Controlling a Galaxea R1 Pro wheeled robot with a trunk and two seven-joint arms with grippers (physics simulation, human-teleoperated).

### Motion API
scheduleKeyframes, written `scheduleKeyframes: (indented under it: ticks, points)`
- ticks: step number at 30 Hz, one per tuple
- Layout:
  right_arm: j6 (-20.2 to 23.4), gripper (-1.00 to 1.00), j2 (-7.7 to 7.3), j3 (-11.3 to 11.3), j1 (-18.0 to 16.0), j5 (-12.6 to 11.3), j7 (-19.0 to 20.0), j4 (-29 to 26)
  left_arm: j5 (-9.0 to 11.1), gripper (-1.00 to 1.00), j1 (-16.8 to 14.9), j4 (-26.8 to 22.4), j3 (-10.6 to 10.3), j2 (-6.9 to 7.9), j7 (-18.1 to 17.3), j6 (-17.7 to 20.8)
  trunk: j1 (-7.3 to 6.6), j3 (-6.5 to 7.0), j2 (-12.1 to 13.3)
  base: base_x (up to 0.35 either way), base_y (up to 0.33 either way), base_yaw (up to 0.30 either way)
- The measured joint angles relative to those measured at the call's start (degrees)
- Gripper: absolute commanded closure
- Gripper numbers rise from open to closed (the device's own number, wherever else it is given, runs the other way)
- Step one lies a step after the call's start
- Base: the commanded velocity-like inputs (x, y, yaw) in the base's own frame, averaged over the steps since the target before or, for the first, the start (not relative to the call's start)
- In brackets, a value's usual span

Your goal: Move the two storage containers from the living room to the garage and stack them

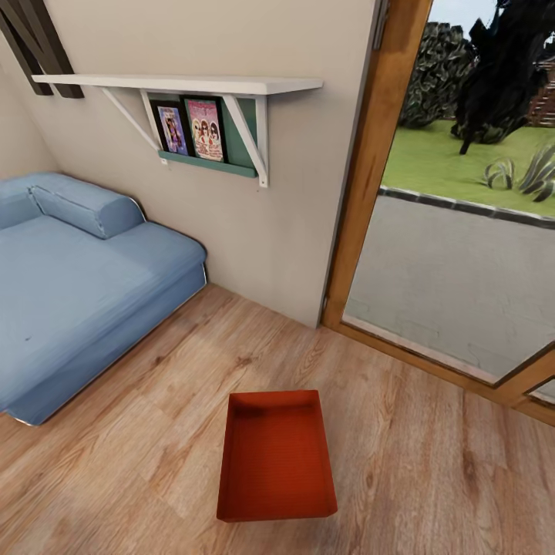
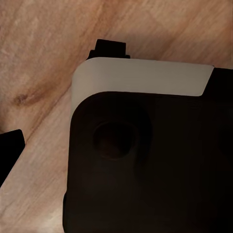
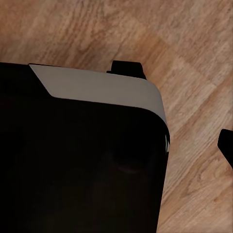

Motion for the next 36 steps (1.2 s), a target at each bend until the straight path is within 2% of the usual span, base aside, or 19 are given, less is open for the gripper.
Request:
scheduleKeyframes:
  ticks: [18,23,26,29,31,33,35,36]
  points:
    - [-0.02,-1.00,0.00,0.04,0.00,0.04,-0.02,0.00,-0.41,-1.00,0.01,0.03,-0.30,-0.42,0.00,-0.70,0.00,0.00,0.00,0.000,0.000,0.000]
    - [-0.33,-1.00,0.00,0.05,0.00,0.03,-0.87,0.06,0.06,-1.00,0.01,-0.60,0.03,-0.26,0.14,-0.84,0.00,0.00,0.00,0.000,0.000,0.000]
    - [-0.49,-1.00,0.05,0.09,0.00,0.08,-2.34,-0.09,0.13,-1.00,0.00,-1.90,0.08,-0.06,1.35,-0.75,0.00,0.00,0.00,0.000,0.000,0.000]
    - [-0.55,-1.00,-0.19,0.14,0.00,0.16,-3.10,-0.46,-0.24,-1.00,-0.02,-4.85,0.06,-0.13,4.67,-0.17,0.00,0.00,0.00,0.000,0.000,0.000]
    - [-0.13,-1.00,-0.90,0.24,0.00,0.26,-3.20,-2.58,-0.40,-1.00,-0.07,-8.44,0.03,-0.33,7.22,0.16,0.00,0.01,0.00,0.000,0.000,0.000]
    - [0.41,-1.00,-1.29,0.26,-0.06,0.37,-3.43,-5.95,-0.29,-1.00,-0.10,-13.42,0.03,-0.41,7.93,2.77,0.00,0.00,0.00,0.000,0.000,0.000]
    - [1.55,-1.00,-1.40,0.26,-0.14,0.36,-3.55,-7.46,-0.29,-1.00,-0.10,-17.51,0.02,-0.44,7.99,7.68,0.00,0.00,0.00,0.000,0.000,0.000]
    - [1.91,-1.00,-1.41,0.26,-0.12,0.35,-3.58,-7.69,-0.30,-1.00,-0.10,-18.54,0.02,-0.44,7.99,8.92,0.00,0.00,0.00,0.000,0.000,0.000]
